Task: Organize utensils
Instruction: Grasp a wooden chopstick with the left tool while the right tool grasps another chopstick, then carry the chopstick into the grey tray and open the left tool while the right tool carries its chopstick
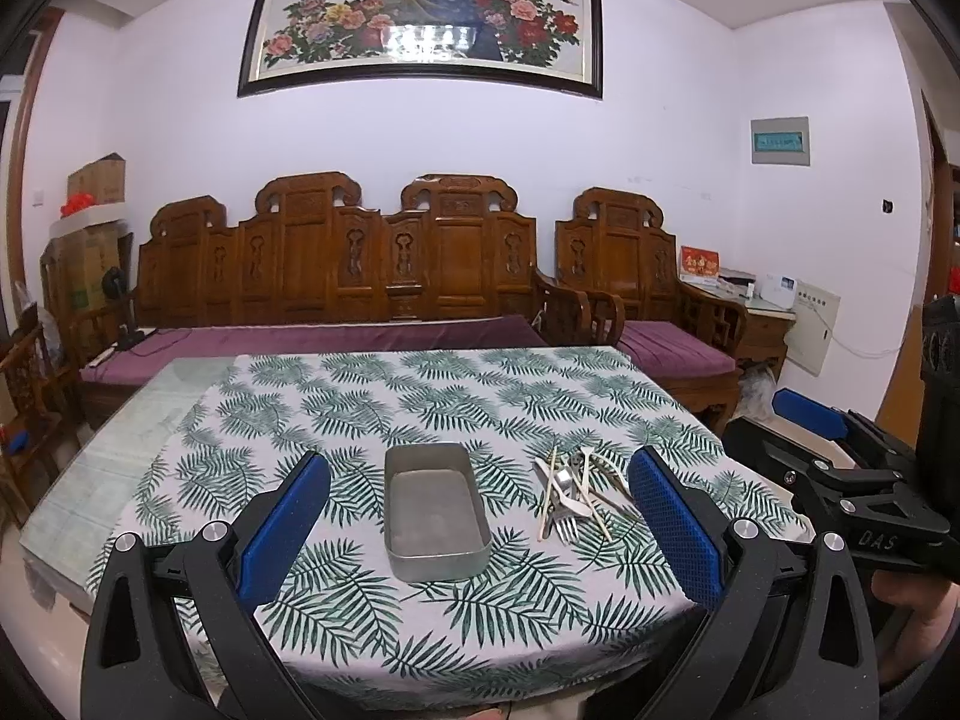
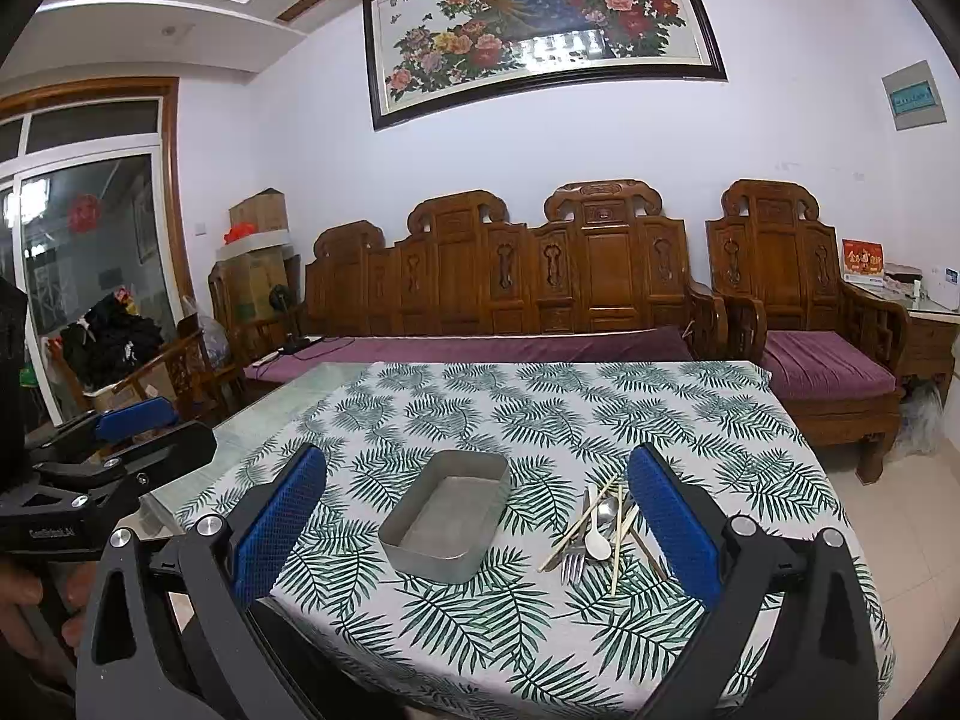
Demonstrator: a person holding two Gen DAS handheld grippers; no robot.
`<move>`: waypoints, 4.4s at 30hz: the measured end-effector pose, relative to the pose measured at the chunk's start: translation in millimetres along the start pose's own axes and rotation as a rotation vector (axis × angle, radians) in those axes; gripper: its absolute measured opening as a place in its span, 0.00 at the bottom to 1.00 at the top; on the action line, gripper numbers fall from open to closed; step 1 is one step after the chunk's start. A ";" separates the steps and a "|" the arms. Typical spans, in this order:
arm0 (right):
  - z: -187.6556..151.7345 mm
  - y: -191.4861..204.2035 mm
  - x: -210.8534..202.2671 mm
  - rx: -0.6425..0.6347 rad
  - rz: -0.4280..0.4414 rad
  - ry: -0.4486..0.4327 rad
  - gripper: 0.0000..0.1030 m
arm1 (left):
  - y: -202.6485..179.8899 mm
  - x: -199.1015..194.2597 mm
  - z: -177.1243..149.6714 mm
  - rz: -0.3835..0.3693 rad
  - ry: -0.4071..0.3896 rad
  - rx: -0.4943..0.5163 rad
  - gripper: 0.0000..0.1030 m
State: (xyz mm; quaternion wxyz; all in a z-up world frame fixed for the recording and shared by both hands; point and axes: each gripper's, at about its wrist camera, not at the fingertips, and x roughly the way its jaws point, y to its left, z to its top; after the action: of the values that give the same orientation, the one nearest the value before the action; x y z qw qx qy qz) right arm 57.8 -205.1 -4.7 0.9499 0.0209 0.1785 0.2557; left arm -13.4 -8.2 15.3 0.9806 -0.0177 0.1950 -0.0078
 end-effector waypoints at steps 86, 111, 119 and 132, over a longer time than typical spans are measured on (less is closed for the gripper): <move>-123.6 -188.6 283.8 0.154 0.013 0.545 0.30 | -57.9 331.1 -77.8 -0.278 0.526 0.102 0.04; -125.1 -176.2 287.8 0.094 -0.081 0.564 0.06 | -24.6 295.3 -57.8 -0.300 0.445 0.059 0.04; -106.4 -167.2 281.7 0.102 -0.043 0.478 0.06 | 8.7 284.8 -56.3 -0.249 0.445 0.018 0.04; -98.3 -139.5 288.8 0.078 0.035 0.451 0.06 | 65.6 310.2 -78.6 -0.141 0.530 -0.054 0.04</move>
State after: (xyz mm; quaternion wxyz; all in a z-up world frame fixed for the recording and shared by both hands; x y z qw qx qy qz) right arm 322.8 -188.9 -209.8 0.8799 0.0030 0.3957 0.2631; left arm 243.7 47.9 -178.3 0.8916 -0.0549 0.4431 -0.0752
